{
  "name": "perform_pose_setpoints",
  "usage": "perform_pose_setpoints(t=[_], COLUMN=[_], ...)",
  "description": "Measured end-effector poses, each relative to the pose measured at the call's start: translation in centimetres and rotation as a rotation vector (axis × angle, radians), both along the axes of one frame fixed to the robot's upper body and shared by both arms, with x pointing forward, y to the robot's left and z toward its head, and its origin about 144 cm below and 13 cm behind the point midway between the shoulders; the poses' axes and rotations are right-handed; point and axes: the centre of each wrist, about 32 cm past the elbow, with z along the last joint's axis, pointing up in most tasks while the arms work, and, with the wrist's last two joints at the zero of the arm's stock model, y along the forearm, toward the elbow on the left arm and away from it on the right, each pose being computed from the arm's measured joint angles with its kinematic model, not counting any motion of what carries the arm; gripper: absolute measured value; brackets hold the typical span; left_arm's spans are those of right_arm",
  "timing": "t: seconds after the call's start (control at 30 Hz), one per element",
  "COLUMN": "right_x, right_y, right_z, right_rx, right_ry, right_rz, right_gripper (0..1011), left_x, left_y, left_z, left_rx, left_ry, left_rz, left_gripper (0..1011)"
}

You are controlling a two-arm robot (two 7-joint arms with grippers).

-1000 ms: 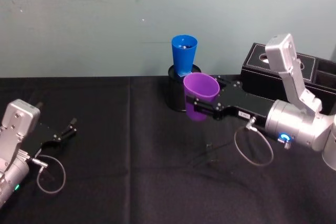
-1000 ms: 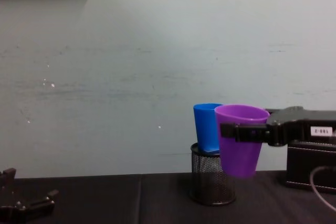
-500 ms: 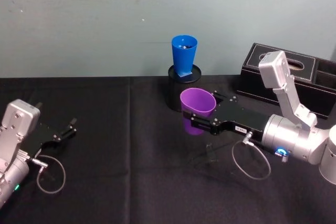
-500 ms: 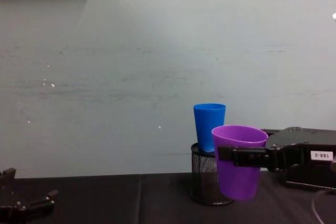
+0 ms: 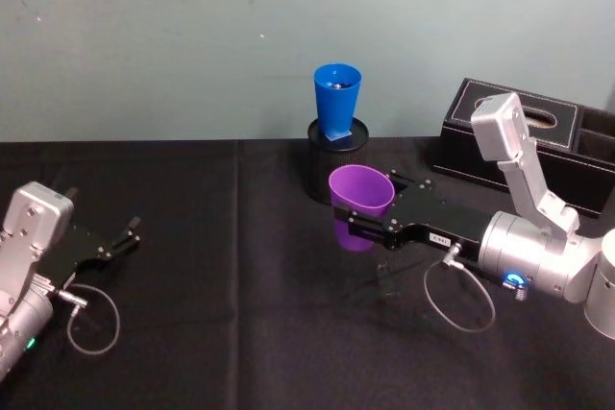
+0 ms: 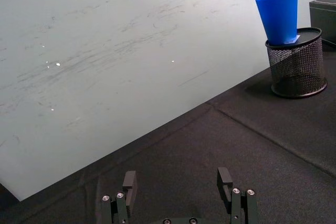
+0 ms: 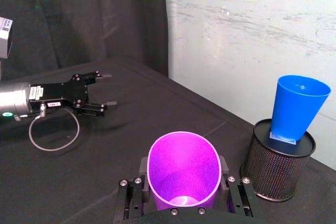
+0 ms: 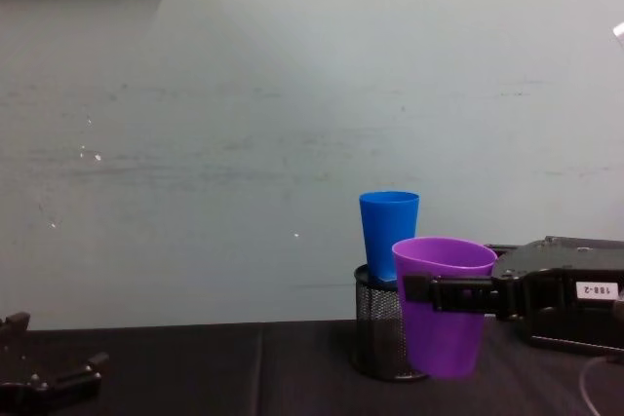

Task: Pick up one cup with a gripper and tap it against the other cup.

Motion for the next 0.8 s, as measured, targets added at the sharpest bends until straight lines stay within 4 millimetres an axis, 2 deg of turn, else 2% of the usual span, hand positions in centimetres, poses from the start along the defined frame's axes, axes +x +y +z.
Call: perform_pose_setpoints(t=[0.8], right_x=[0.05], right_y=[-0.04], right_z=[-0.05], right_rx=[-0.001], right_ry=[-0.004], right_rz=[-0.002], right_gripper=[718], left_x=[0.0], left_y=[0.0], left_z=[0.0], left_rx=[0.0], left_ry=[0.0], left_rz=[0.0], left_gripper=[1000])
